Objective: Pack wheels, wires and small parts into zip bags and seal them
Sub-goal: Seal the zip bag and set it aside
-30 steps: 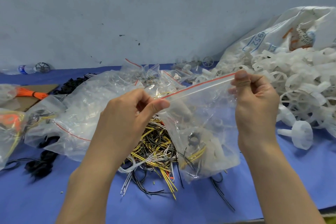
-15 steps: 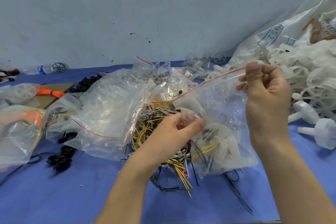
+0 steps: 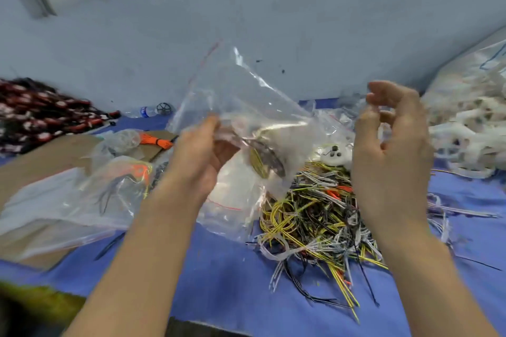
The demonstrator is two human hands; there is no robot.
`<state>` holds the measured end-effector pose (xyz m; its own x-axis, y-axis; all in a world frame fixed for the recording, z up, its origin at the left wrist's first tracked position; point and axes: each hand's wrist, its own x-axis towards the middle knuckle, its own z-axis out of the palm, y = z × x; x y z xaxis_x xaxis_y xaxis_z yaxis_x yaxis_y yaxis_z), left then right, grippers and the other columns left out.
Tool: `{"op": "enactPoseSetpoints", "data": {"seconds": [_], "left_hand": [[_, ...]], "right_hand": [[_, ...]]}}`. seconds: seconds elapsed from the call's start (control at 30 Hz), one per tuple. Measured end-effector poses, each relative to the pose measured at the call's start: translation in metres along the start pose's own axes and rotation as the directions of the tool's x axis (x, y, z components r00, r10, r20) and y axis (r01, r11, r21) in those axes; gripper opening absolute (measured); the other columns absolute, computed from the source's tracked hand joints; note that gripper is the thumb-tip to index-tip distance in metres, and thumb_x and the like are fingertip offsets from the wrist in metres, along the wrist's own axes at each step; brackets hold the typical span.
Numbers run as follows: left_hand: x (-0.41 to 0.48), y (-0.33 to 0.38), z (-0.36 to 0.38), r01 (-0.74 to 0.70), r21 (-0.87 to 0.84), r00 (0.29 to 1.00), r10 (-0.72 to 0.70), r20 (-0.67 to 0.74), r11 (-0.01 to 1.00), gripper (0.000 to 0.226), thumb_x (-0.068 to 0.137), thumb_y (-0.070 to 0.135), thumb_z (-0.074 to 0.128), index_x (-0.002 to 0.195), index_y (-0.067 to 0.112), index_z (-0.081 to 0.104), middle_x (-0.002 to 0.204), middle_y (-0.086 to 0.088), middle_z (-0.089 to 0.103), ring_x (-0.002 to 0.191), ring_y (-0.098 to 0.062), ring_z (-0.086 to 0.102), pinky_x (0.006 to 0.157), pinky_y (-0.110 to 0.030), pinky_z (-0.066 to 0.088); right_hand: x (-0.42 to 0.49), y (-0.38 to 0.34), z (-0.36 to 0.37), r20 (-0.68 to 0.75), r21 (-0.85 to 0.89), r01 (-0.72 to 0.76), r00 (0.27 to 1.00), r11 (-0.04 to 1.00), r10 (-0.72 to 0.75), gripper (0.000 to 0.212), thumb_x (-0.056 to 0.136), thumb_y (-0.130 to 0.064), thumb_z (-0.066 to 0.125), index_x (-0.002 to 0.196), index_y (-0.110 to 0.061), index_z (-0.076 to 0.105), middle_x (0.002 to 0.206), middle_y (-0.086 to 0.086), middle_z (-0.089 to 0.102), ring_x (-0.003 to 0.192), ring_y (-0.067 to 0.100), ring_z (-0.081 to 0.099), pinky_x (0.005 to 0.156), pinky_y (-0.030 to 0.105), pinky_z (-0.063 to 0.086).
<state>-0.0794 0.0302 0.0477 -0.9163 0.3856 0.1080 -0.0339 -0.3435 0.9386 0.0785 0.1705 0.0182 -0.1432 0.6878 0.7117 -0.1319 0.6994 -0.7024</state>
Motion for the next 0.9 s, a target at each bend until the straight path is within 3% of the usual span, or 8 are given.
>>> {"op": "enactPoseSetpoints", "data": {"seconds": [0.1, 0.2, 0.27, 0.33, 0.43, 0.5, 0.67, 0.9], "left_hand": [[0.045, 0.046, -0.042, -0.096, -0.256, 0.978, 0.044, -0.203, 0.962, 0.027, 0.102, 0.015, 0.046, 0.079, 0.011, 0.06, 0.062, -0.001, 0.065, 0.062, -0.012, 0.066, 0.074, -0.024, 0.058], [0.076, 0.069, -0.091, -0.253, -0.392, 0.914, 0.085, -0.397, 0.884, 0.037, 0.098, 0.005, 0.043, 0.064, 0.01, 0.055, 0.059, -0.003, 0.062, 0.049, -0.012, 0.063, 0.061, -0.02, 0.057], [0.087, 0.062, -0.12, -0.196, -0.318, 0.903, 0.044, -0.427, 0.928, 0.028, 0.093, -0.002, 0.039, 0.072, 0.013, 0.051, 0.065, -0.001, 0.061, 0.054, -0.01, 0.061, 0.061, -0.021, 0.057], [0.093, 0.042, -0.152, -0.034, -0.146, 0.902, -0.033, -0.431, 0.989, 0.017, 0.075, -0.002, 0.048, 0.079, 0.014, 0.053, 0.069, 0.001, 0.063, 0.065, -0.01, 0.059, 0.062, -0.022, 0.054], [0.095, 0.009, -0.198, 0.105, -0.104, 0.827, -0.145, -0.543, 0.989, 0.02, 0.099, 0.001, 0.036, 0.088, 0.009, 0.051, 0.082, -0.002, 0.055, 0.07, -0.011, 0.054, 0.055, -0.022, 0.053], [0.094, -0.007, -0.217, 0.103, -0.164, 0.78, -0.182, -0.599, 0.981, 0.022, 0.102, 0.001, 0.029, 0.105, 0.005, 0.05, 0.082, -0.005, 0.053, 0.069, -0.013, 0.055, 0.056, -0.021, 0.055], [0.089, -0.01, -0.212, 0.138, -0.164, 0.791, -0.208, -0.575, 0.977, 0.021, 0.101, 0.003, 0.035, 0.085, 0.007, 0.047, 0.083, -0.009, 0.058, 0.071, -0.016, 0.06, 0.052, -0.026, 0.058], [0.078, 0.003, -0.174, 0.16, -0.175, 0.832, -0.228, -0.506, 0.971, 0.026, 0.098, 0.003, 0.034, 0.08, 0.011, 0.05, 0.079, -0.004, 0.057, 0.068, -0.013, 0.058, 0.052, -0.022, 0.055]], "right_hand": [[-0.014, 0.002, 0.018, 0.125, -0.008, -0.021, 0.992, 1.0, 0.022, 0.027, 0.099, -0.017, 0.048, 0.124, -0.022, 0.053, 0.121, -0.001, 0.056, 0.092, 0.0, 0.049, 0.085, 0.033, 0.042], [-0.018, 0.007, 0.024, 0.212, -0.007, -0.056, 0.976, 0.998, 0.057, 0.026, 0.1, -0.021, 0.048, 0.125, -0.025, 0.052, 0.121, -0.008, 0.05, 0.091, 0.0, 0.053, 0.084, 0.031, 0.042], [-0.019, 0.011, 0.025, 0.245, -0.016, -0.066, 0.967, 0.998, 0.068, 0.025, 0.1, -0.024, 0.047, 0.125, -0.028, 0.051, 0.12, -0.011, 0.048, 0.096, -0.005, 0.054, 0.084, 0.034, 0.045], [-0.019, 0.014, 0.025, 0.266, -0.031, -0.069, 0.961, 0.997, 0.075, 0.025, 0.1, -0.025, 0.046, 0.124, -0.029, 0.051, 0.121, -0.011, 0.048, 0.097, -0.007, 0.053, 0.086, 0.037, 0.046], [-0.019, 0.019, 0.025, 0.279, -0.048, -0.075, 0.957, 0.996, 0.085, 0.025, 0.1, -0.024, 0.047, 0.123, -0.03, 0.052, 0.122, -0.011, 0.049, 0.094, -0.002, 0.056, 0.085, 0.037, 0.047], [-0.021, 0.021, 0.026, 0.293, -0.063, -0.07, 0.952, 0.996, 0.086, 0.024, 0.1, -0.023, 0.047, 0.122, -0.03, 0.052, 0.122, -0.01, 0.049, 0.093, 0.001, 0.056, 0.083, 0.034, 0.045], [-0.026, 0.023, 0.026, 0.339, -0.078, -0.078, 0.936, 0.994, 0.1, 0.026, 0.1, -0.023, 0.046, 0.124, -0.028, 0.053, 0.123, -0.009, 0.049, 0.092, 0.004, 0.056, 0.082, 0.03, 0.042], [-0.029, 0.027, 0.02, 0.395, -0.098, -0.095, 0.91, 0.991, 0.126, 0.024, 0.1, -0.026, 0.045, 0.122, -0.03, 0.053, 0.12, -0.009, 0.051, 0.092, 0.005, 0.057, 0.081, 0.033, 0.046]]}}
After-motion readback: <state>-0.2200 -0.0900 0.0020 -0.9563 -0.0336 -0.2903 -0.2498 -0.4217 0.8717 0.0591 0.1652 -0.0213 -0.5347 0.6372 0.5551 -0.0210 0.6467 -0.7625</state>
